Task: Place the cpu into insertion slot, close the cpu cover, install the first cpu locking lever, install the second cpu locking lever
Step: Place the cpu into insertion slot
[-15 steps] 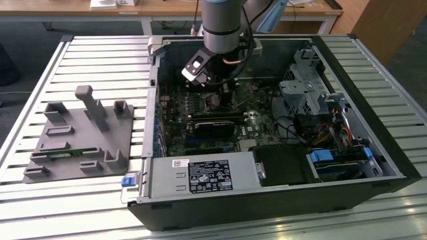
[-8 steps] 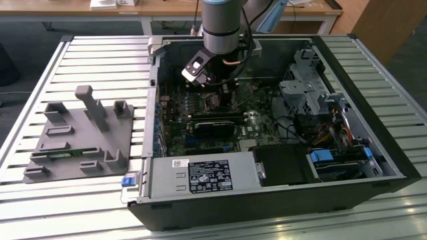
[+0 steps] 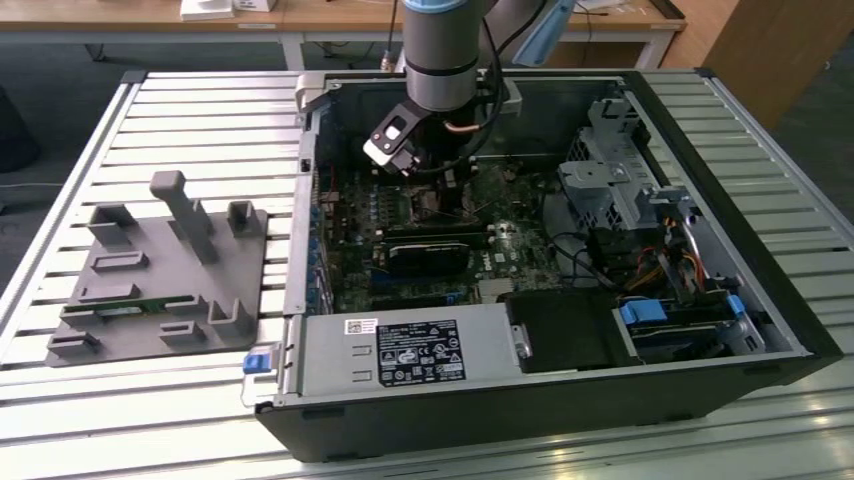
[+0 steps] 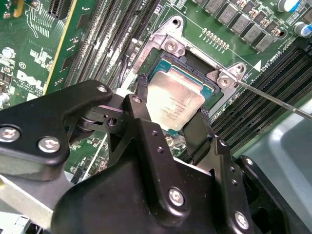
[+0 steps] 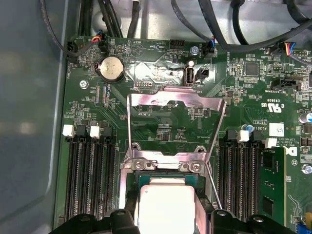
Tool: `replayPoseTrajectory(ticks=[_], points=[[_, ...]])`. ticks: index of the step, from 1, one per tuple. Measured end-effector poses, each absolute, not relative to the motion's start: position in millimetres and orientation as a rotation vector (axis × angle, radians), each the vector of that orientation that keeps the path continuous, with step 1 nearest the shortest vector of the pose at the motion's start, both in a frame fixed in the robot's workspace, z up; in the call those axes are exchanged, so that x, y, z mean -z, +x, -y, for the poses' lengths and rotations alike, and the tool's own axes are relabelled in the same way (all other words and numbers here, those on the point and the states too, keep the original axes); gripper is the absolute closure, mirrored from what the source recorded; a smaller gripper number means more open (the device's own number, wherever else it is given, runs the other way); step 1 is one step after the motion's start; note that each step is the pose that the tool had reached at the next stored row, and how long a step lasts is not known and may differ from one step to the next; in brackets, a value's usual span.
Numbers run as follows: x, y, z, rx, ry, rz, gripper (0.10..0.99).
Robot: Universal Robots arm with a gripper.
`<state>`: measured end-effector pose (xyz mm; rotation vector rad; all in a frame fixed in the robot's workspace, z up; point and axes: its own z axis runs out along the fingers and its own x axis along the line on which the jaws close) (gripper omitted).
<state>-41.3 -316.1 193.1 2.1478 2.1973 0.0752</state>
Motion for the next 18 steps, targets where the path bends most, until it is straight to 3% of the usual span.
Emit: replayPoseTrajectory(ticks=[18], points=[[-193.6, -41.8, 316.0, -0.075, 2.15, -2.195, 0.549]])
